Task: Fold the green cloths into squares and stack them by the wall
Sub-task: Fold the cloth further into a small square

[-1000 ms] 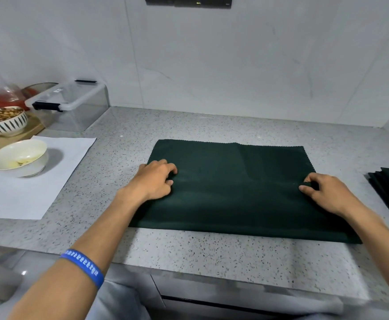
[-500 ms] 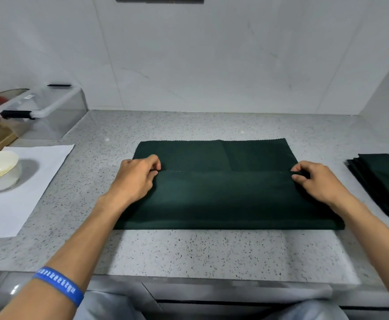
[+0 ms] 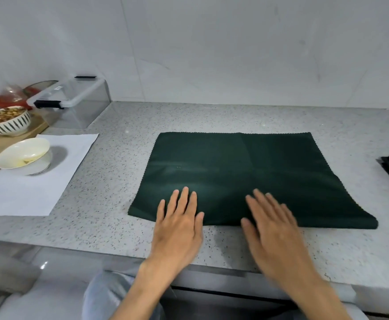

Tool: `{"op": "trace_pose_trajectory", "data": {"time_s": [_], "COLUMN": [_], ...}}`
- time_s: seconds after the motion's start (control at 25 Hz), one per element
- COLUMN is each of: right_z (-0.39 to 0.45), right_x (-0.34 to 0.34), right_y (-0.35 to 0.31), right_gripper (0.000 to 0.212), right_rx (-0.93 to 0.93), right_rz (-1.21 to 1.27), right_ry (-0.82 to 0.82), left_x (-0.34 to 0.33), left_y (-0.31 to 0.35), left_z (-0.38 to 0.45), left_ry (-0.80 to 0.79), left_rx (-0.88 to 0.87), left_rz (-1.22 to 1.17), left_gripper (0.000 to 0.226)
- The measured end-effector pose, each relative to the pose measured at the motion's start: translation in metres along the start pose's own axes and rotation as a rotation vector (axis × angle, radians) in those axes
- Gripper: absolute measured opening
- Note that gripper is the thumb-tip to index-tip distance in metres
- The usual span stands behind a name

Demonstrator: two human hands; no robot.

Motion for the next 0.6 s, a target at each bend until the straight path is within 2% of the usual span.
{"op": "trace_pose_trajectory", "data": {"time_s": [0.08,0.32,0.48,0.6], "right_z": [-0.013,-0.016,-0.016,-0.017], "right_x": [-0.023,-0.03,-0.027,-0.026], "right_y": [-0.007,-0.006,-0.007,-0.009], "right_gripper": [0.063,0.062,0.062,0.063], "right_rx": [0.01,-0.003,-0.01,-0.001], "right_rz": [-0.068,-0.216,-0.235,-0.23], "right_ry": [-0.052,-0.025,-0.002,0.01], "left_x": [-0.004,0.0,0.005,0.006], "left_y": [-0.004,-0.018,-0.034,-0.043], "left_z": [0.001,-0.007,-0.019,-0.023], "left_ry": [-0.007,-0.061,-0.085,-0.05], "left_rx": [0.021,0.122,0.262,0.327], "left_rz": [0.003,0.004,0.008,0.018], "left_gripper": [0.078,0.081,0.065,0.068]}}
Point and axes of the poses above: each hand's wrist, its own z-axis towards the middle knuckle, its own x-axis out of the back of the hand, y = z × x, the point moved 6 cm from there along z, towards the middle knuckle, and after that the axes turned 5 degrees about z, right-handed, at the moved point
